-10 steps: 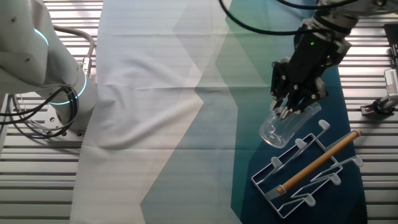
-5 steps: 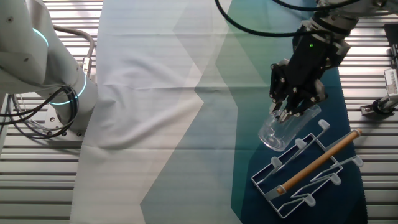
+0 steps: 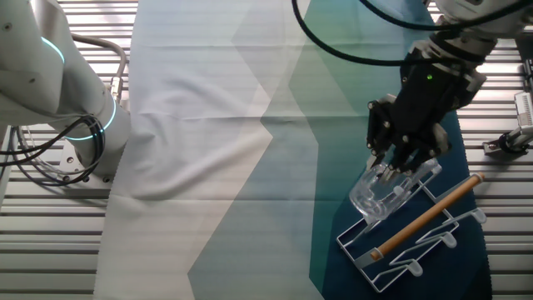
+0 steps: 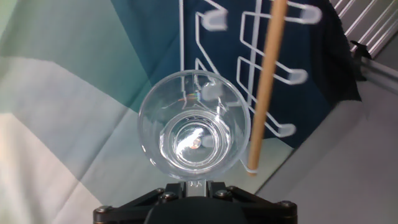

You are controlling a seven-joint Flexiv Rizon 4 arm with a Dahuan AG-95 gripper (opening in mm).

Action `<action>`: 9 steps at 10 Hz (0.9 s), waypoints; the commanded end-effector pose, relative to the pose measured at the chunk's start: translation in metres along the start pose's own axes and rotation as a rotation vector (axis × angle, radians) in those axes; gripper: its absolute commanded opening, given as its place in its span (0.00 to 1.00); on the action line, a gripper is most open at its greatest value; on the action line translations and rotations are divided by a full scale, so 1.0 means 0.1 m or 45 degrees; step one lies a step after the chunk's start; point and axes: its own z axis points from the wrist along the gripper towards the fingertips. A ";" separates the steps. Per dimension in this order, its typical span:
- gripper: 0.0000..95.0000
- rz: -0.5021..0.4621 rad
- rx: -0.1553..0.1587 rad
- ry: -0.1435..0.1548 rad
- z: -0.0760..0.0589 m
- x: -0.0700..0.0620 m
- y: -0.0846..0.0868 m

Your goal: Put the cup on the cup rack

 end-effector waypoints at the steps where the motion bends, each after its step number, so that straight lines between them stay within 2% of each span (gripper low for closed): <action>1: 0.00 -0.015 -0.015 0.007 -0.01 0.04 -0.06; 3: 0.00 -0.020 -0.004 0.030 -0.01 0.07 -0.09; 6: 0.00 -0.026 -0.005 0.042 -0.01 0.08 -0.09; 9: 0.00 -0.039 -0.005 0.079 0.01 0.06 -0.10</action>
